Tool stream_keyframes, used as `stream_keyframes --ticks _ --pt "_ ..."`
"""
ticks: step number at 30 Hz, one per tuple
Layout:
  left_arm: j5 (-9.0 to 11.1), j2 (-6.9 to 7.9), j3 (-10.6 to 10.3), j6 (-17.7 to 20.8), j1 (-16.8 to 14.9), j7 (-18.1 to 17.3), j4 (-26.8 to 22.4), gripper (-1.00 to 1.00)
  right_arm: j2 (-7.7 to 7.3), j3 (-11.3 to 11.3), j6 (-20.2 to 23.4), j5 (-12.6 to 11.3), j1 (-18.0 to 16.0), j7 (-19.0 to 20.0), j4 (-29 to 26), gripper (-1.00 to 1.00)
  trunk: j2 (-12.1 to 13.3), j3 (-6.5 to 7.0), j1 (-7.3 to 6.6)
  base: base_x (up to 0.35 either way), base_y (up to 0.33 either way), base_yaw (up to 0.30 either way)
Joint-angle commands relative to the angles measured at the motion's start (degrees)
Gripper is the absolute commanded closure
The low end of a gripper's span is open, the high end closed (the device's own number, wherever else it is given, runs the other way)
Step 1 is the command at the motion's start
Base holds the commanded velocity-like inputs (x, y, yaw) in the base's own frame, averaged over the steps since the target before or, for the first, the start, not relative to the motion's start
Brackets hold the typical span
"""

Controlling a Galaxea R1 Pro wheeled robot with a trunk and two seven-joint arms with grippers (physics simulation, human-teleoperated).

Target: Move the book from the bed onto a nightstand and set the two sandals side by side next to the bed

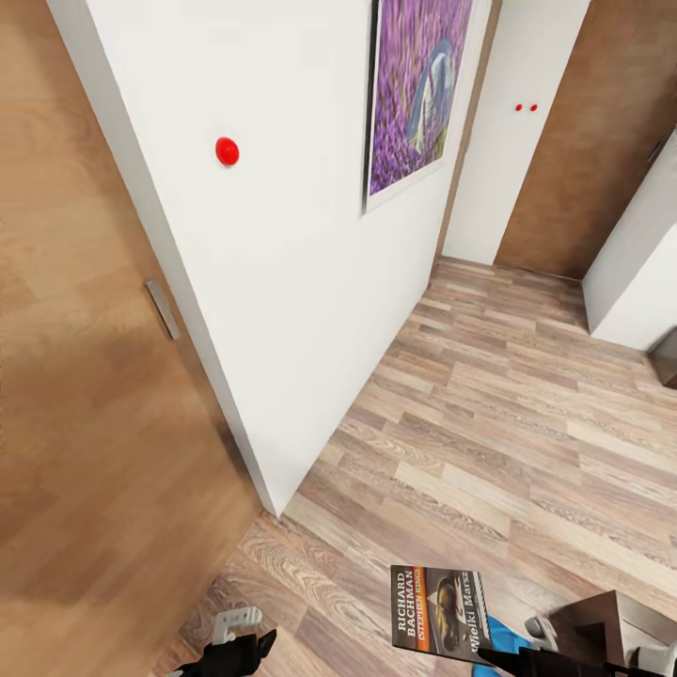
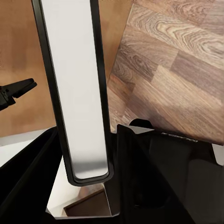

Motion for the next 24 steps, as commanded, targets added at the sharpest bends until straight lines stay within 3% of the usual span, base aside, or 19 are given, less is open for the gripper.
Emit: stream_keyframes --ticks 1,24 --pt "-0.3 0.00 0.4 -0.1 0.0 -0.2 0.0 -1.00 -0.02 0.5 0.6 -0.6 0.0 0.2 0.0 1.00 -0.1 0.01 0.03 0.000 0.000 0.000" --pt "-0.3 0.00 0.4 -0.1 0.0 -0.2 0.0 -1.00 -0.02 0.5 0.6 -0.6 -0.1 0.2 0.0 1.00 -0.1 2.15 0.03 0.000 0.000 0.000"
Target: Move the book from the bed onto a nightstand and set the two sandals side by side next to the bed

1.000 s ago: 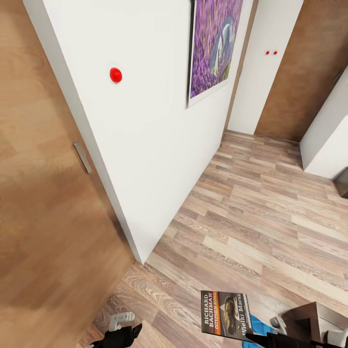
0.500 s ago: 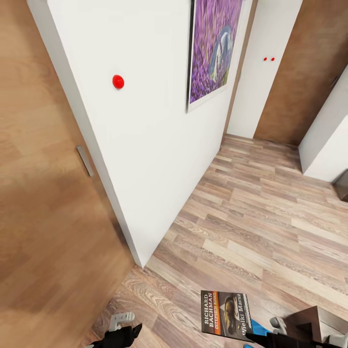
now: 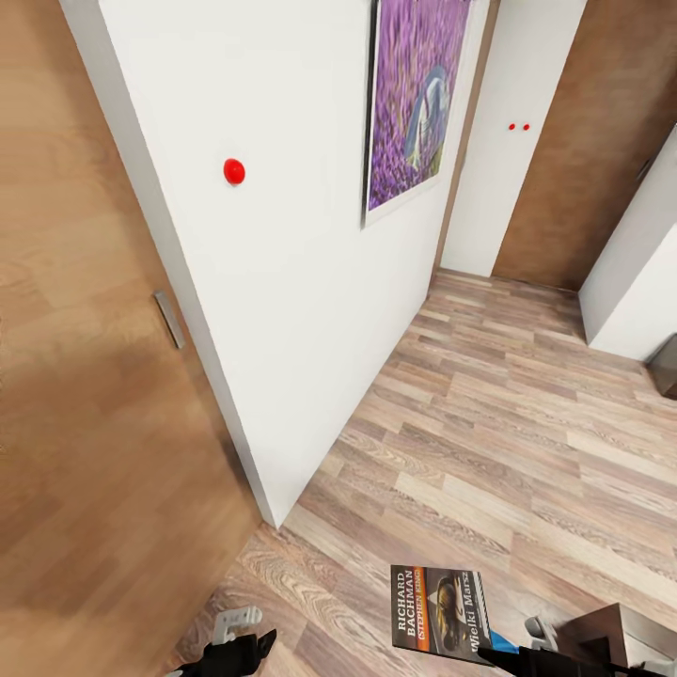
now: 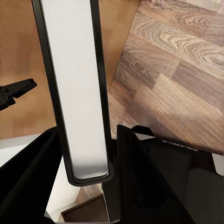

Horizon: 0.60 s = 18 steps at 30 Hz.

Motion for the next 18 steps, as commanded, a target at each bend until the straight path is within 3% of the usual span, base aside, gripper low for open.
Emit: stream_keyframes --ticks 1,18 --pt "-0.3 0.00 0.4 -0.1 0.0 -0.2 0.0 -1.00 -0.02 0.5 0.6 -0.6 0.0 0.2 0.0 1.00 -0.1 0.01 0.03 0.000 0.000 0.000" --pt "-0.3 -0.01 0.4 -0.1 0.0 -0.2 0.0 -1.00 -0.02 0.5 0.6 -0.6 0.0 0.2 0.0 1.00 -0.1 1.58 0.03 0.000 0.000 0.000"
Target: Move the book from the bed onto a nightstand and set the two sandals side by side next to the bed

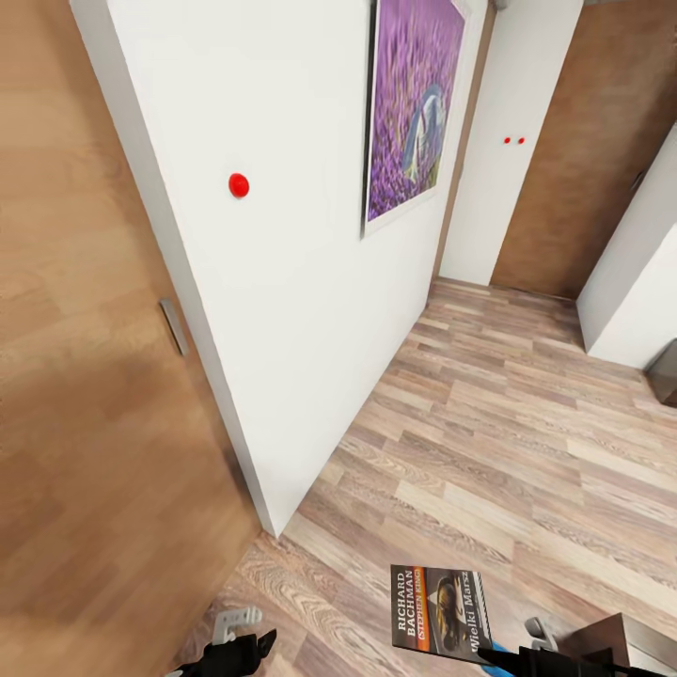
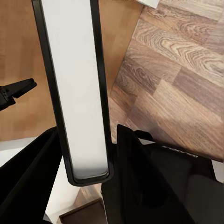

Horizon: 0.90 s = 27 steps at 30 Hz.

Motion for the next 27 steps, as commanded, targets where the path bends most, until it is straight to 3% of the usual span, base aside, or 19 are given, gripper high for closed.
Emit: stream_keyframes --ticks 1,27 --pt "-0.3 0.00 0.4 -0.1 0.0 -0.2 0.0 -1.00 -0.02 0.5 0.6 -0.6 0.0 0.2 0.0 1.00 -0.1 0.00 0.03 0.000 0.000 0.000" --pt "-0.3 -0.01 0.4 -0.1 0.0 -0.2 0.0 -1.00 -0.02 0.5 0.6 -0.6 0.0 0.2 0.0 1.00 -0.1 2.42 0.03 0.000 0.000 0.000"
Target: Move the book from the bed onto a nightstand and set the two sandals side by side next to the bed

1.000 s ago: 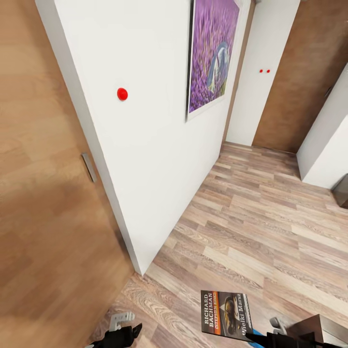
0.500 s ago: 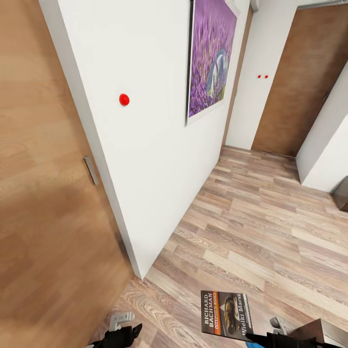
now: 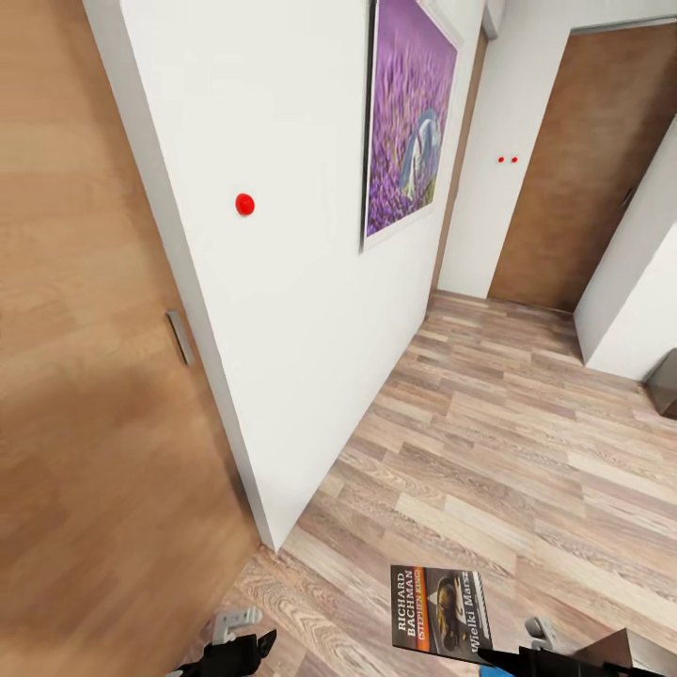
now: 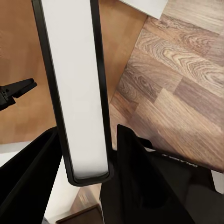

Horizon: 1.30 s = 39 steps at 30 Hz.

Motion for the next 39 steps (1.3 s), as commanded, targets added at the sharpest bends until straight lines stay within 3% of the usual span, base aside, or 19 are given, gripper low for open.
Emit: stream_keyframes --ticks 1,39 --pt "-0.3 0.00 0.4 -0.1 0.0 -0.2 0.0 -1.00 -0.02 0.5 0.6 -0.6 0.0 0.2 0.0 1.00 -0.1 0.00 0.03 0.000 0.000 0.000" --pt "-0.3 0.00 0.4 -0.1 0.0 -0.2 0.0 -1.00 -0.02 0.5 0.6 -0.6 0.0 0.2 0.0 1.00 -0.1 3.53 0.03 0.000 0.000 0.000"
